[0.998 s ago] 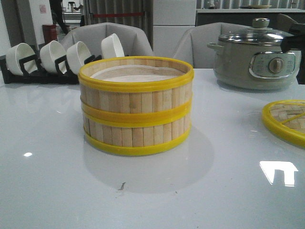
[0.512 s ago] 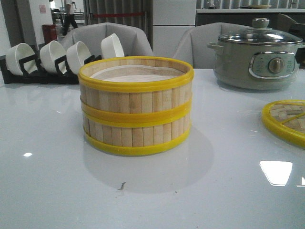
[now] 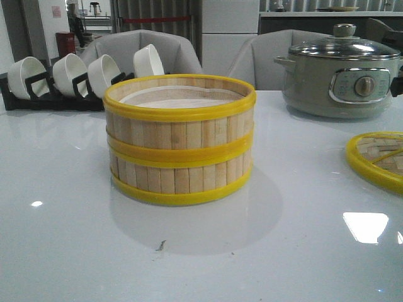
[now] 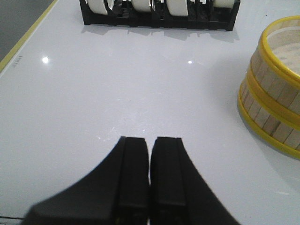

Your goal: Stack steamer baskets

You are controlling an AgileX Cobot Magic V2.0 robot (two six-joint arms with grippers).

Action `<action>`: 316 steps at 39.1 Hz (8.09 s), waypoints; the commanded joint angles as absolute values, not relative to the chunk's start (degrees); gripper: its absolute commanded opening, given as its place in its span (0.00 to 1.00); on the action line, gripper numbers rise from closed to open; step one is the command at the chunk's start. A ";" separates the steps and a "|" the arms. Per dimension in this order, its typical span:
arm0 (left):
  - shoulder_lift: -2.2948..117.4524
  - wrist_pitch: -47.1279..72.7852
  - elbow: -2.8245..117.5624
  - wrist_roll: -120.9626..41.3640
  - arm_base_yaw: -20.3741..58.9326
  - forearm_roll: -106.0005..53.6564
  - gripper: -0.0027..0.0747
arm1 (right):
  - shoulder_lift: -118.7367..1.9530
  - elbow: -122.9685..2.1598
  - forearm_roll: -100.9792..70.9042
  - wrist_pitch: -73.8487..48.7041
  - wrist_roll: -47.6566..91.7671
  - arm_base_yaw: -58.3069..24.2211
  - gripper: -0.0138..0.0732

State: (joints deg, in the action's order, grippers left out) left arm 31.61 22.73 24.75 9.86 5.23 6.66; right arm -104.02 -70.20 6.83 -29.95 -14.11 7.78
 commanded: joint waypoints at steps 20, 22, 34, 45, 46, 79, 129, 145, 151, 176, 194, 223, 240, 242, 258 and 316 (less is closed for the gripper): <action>31.79 17.69 26.51 10.36 5.68 6.49 0.15 | -103.82 -72.29 7.45 -24.29 -13.49 8.17 0.60; 31.79 17.69 26.51 10.36 5.68 6.49 0.15 | -103.86 -72.29 7.45 -24.17 -13.49 8.17 0.60; 31.79 17.69 26.51 10.36 5.68 6.49 0.15 | -103.86 -72.29 7.45 -23.04 -13.49 8.17 0.60; 31.79 17.69 26.51 10.36 5.68 6.49 0.15 | -103.88 -72.29 7.45 -22.05 -13.49 8.17 0.60; 31.79 17.69 26.51 10.36 5.68 6.49 0.15 | -103.88 -72.29 7.45 -22.05 -13.49 8.17 0.60; 31.79 17.69 26.51 10.36 5.68 6.49 0.15 | -104.94 -72.29 7.45 -21.55 -13.49 8.84 0.35; 31.79 17.69 26.51 10.36 5.68 6.49 0.15 | -105.85 -115.52 7.14 -52.79 -12.14 -25.81 0.21; 31.79 17.69 26.51 10.36 5.68 6.49 0.15 | -116.56 -124.24 7.14 -54.35 -9.80 -33.44 0.21; 31.79 17.69 26.51 10.36 5.68 6.49 0.15 | -117.84 -124.24 7.19 -54.28 -9.80 -33.49 0.21; 31.79 17.69 26.51 10.36 5.68 6.49 0.15 | -118.71 -124.24 6.64 -53.48 -9.80 -33.62 0.21; 31.79 17.69 26.51 10.36 5.68 6.49 0.15 | -118.71 -124.24 6.00 -54.64 -9.80 -34.94 0.21; 31.79 17.69 26.51 10.36 5.68 6.49 0.15 | -118.71 -124.24 6.00 -54.63 -9.80 -34.94 0.49; 31.79 17.69 26.51 10.36 5.68 6.49 0.15 | -115.36 -124.24 8.32 -51.71 -9.80 -34.77 0.68; 31.79 17.69 26.51 10.36 5.68 6.49 0.15 | -114.75 -124.18 9.37 -51.66 -9.80 -34.30 0.68; 31.79 17.69 26.51 10.36 5.68 6.49 0.15 | -102.47 -114.80 11.29 -50.87 -9.85 -26.39 0.67; 31.79 17.69 26.51 10.36 5.68 6.49 0.15 | -28.70 -15.51 10.94 11.50 -9.85 2.38 0.63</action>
State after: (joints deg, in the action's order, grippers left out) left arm 31.61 22.73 24.75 9.86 5.23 6.66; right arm -28.69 -13.92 10.23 5.95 -10.41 1.92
